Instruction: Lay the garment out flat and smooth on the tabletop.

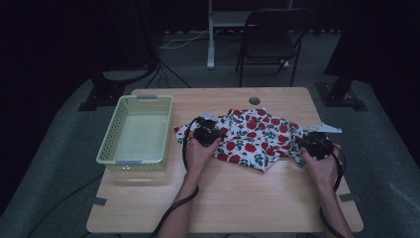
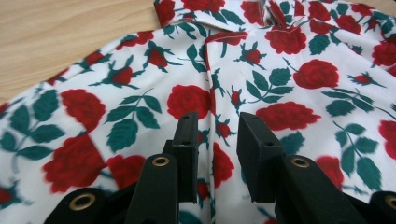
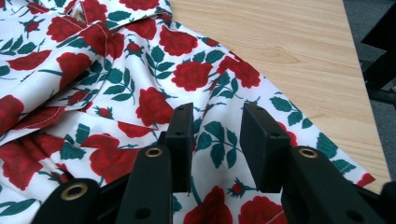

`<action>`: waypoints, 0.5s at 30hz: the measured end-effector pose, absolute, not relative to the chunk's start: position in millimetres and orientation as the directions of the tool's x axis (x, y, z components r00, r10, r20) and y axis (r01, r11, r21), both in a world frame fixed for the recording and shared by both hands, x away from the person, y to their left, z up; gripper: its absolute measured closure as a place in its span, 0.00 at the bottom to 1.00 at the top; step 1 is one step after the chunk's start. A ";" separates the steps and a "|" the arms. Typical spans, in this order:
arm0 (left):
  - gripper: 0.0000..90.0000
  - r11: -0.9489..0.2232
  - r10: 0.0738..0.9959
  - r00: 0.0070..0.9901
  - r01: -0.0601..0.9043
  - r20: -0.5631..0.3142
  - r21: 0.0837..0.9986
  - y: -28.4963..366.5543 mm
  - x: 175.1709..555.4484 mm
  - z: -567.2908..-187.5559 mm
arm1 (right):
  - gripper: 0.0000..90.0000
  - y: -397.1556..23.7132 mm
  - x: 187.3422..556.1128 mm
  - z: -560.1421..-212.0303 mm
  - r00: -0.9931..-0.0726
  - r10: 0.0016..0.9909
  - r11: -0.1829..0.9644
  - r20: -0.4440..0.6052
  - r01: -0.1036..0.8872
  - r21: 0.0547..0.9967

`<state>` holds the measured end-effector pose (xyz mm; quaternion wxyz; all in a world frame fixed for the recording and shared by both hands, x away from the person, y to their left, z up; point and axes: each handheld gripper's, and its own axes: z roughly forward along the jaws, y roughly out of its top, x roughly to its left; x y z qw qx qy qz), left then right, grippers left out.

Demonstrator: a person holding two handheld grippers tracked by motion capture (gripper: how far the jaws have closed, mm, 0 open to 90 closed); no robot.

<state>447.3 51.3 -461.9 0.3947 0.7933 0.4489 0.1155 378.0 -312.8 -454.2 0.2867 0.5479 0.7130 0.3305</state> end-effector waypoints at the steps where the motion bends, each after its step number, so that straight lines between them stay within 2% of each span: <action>1: 0.79 -0.283 0.803 0.569 0.626 -0.177 0.727 49.3 449.8 -462.8 | 0.72 -312.3 377.9 -454.5 -0.238 0.970 0.183 -0.047 0.591 0.786; 15: 0.76 -0.292 0.811 0.556 0.656 -0.183 0.696 32.3 469.2 -464.9 | 0.71 -313.5 375.6 -459.3 -0.246 0.968 0.185 -0.046 0.582 0.792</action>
